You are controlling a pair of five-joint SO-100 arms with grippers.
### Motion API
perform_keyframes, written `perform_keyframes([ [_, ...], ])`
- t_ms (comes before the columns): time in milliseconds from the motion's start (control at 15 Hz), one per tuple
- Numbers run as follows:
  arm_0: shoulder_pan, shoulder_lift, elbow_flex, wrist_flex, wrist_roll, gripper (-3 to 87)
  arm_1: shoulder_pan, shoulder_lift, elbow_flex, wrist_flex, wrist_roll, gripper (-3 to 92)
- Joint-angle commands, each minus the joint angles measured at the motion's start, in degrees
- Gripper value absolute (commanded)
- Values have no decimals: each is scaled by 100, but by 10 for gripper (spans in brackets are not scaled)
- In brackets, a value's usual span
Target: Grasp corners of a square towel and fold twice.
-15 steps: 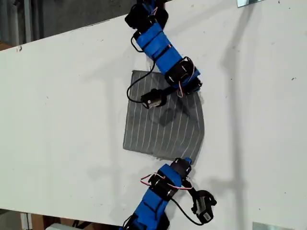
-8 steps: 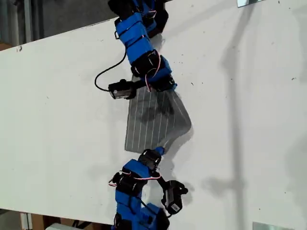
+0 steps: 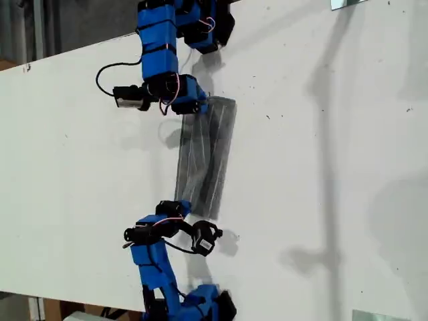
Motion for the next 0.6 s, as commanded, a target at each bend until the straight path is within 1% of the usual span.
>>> perform_keyframes([
  [0,-413,-88,149,-281,105,-3,413,439,721,-378,-132,-1],
  [133,-615,-202,141,-352,237,-3,791,536,1310,-940,-519,-1],
  [333,-984,-299,70,-404,457,-3,1485,448,1538,-1143,-1292,-1],
  [533,-1494,-1116,-387,-413,738,-3,2206,281,1731,-1441,-2057,-1],
])
